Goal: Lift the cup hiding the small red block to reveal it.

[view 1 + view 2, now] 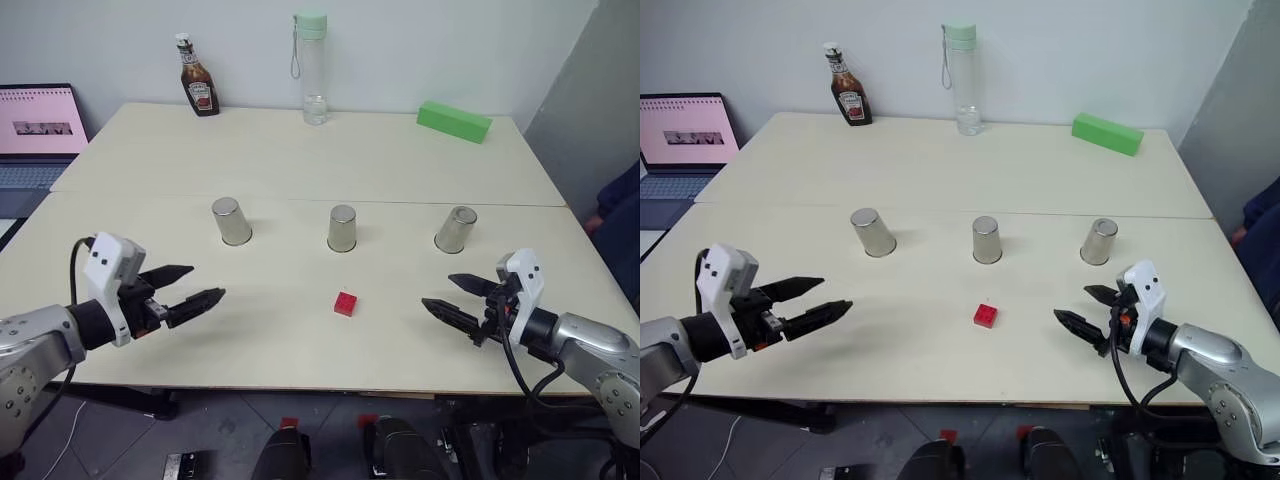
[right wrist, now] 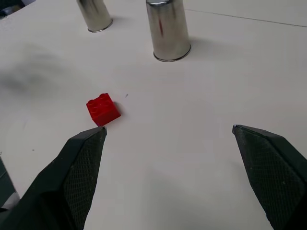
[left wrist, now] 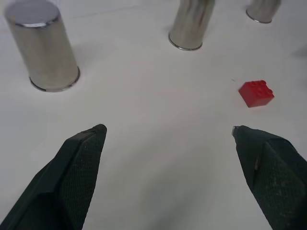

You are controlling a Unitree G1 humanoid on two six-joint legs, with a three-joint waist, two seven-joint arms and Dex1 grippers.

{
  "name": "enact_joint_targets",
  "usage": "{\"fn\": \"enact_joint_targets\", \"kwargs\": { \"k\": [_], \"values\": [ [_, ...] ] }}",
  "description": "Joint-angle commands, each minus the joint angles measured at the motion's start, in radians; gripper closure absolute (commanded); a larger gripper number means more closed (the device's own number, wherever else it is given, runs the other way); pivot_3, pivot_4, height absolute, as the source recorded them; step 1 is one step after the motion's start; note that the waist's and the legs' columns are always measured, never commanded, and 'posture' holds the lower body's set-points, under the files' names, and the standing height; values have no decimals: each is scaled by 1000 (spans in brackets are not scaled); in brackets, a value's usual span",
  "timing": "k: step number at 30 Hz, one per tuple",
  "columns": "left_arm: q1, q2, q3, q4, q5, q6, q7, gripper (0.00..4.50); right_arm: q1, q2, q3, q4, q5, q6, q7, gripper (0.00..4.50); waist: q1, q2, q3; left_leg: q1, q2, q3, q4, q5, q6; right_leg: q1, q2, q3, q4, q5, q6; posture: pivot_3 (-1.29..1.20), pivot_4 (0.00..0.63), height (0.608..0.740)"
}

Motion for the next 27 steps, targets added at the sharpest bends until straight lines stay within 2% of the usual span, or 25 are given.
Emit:
{"fn": "enact_joint_targets", "kwargs": {
  "k": [1, 27],
  "values": [
    [4, -2, 41, -14, 0, -19, -2, 0, -18, 8, -42, -20, 15, -14, -31, 33, 0, 0, 0, 0, 0, 0, 0, 0, 0, 0, 0, 0, 0, 0, 0, 0, 150, 740],
    [-65, 18, -23, 23, 21, -23, -39, 0, 16, 39, -46, -29, 27, -35, -60, 33, 0, 0, 0, 0, 0, 0, 0, 0, 0, 0, 0, 0, 0, 0, 1, 0, 150, 740]
  ]
}}
